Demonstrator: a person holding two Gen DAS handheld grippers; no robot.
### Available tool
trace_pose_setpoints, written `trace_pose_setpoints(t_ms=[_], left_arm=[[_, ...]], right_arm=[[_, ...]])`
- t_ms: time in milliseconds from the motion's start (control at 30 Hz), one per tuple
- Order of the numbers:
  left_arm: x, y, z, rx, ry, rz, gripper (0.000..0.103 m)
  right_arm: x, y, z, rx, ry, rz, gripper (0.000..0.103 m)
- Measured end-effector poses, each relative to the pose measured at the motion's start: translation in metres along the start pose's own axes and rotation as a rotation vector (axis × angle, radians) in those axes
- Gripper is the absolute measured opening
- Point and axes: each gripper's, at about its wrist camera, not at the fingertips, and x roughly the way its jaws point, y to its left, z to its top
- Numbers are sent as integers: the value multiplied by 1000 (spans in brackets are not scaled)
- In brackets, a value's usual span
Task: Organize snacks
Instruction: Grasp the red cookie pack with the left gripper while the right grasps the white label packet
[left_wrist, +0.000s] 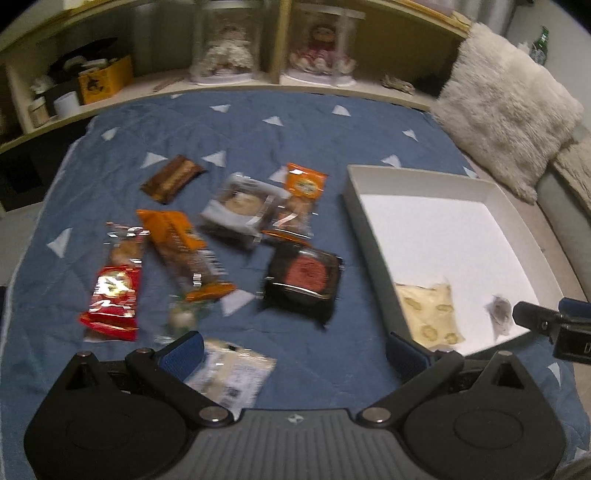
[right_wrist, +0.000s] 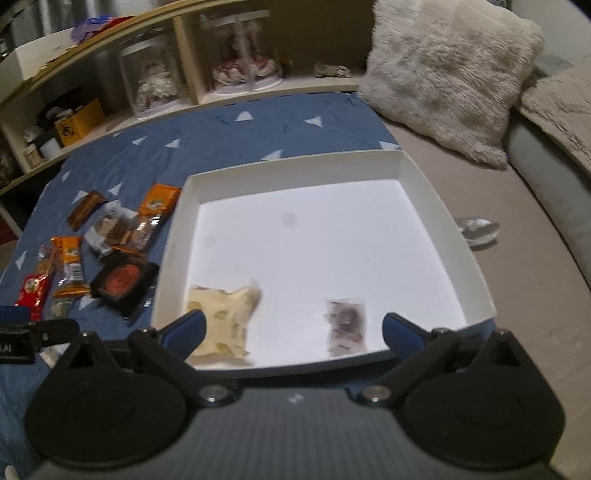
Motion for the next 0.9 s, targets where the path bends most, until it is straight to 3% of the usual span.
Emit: trace_pose_setpoints(t_ms=[433, 667, 900], left_arm=[[-21, 73, 1, -65, -33, 85, 103], [-22, 115, -2, -132, -43, 105, 103], [-7, 139, -4, -91, -43, 170, 103]], right_arm=[[8, 58, -2, -86, -51, 67, 102], [13, 93, -7, -153, -70, 184, 102], [25, 131, -18, -244, -76, 316, 102]])
